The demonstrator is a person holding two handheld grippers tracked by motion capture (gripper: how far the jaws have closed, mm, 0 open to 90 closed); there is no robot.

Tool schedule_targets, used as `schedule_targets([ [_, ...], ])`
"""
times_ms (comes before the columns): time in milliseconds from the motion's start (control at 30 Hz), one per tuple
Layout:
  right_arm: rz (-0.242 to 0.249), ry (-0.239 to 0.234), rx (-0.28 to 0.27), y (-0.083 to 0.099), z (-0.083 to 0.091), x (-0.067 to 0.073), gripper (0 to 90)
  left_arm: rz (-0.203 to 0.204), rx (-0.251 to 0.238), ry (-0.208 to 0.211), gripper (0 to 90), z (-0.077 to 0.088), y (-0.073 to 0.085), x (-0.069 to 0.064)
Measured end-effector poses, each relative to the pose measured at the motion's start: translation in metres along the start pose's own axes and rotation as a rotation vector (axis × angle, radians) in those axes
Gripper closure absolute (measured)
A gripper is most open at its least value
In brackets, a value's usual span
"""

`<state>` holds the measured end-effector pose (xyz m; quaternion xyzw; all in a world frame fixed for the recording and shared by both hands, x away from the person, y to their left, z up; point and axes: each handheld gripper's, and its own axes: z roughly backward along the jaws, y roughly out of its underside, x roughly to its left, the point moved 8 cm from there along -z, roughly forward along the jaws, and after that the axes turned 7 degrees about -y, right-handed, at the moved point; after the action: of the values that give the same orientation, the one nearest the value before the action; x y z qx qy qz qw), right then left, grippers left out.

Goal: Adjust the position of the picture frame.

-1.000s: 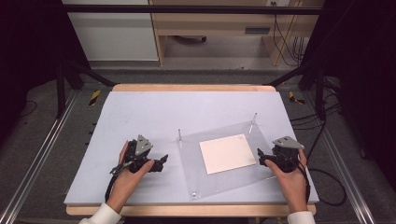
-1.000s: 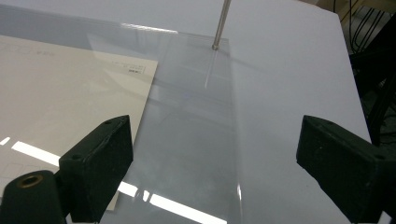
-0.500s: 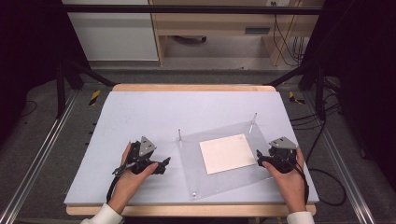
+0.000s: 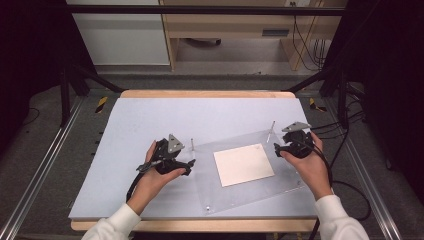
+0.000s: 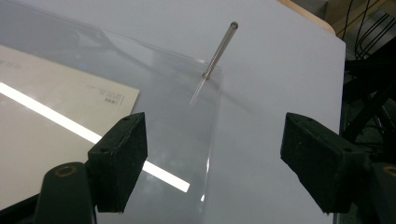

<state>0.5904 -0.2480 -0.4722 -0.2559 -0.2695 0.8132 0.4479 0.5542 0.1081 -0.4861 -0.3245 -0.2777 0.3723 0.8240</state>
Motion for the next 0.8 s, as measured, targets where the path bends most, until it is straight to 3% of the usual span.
schedule_targets([
  [33, 0.009, -0.011, 0.018, -0.006, -0.006, -0.004, 24.4, 0.011, 0.021, -0.006, 9.4, -0.007, -0.004, 0.002],
  [167, 0.015, 0.004, 0.029, -0.014, -0.016, -0.010, 24.5, 0.020, 0.022, -0.021, 11.2, -0.014, -0.011, 0.005],
  [200, -0.015, -0.010, 0.024, -0.018, -0.022, -0.014, 28.3, 0.023, 0.020, -0.040, 11.4, -0.020, -0.014, 0.007],
  [367, -0.058, -0.045, 0.015, -0.025, -0.038, -0.017, 35.2, 0.076, -0.020, -0.087, 17.2, -0.029, -0.019, 0.017],
  [567, -0.131, -0.077, -0.021, -0.027, -0.050, -0.022, 47.8, 0.128, -0.017, -0.079, 23.2, -0.037, -0.014, 0.024],
  [633, -0.134, -0.056, -0.030, -0.027, -0.051, -0.024, 50.0, 0.136, -0.016, -0.075, 25.9, -0.038, -0.013, 0.024],
  [800, -0.146, -0.067, -0.057, -0.025, -0.056, -0.022, 55.1, 0.139, -0.027, -0.074, 29.7, -0.043, -0.012, 0.021],
])
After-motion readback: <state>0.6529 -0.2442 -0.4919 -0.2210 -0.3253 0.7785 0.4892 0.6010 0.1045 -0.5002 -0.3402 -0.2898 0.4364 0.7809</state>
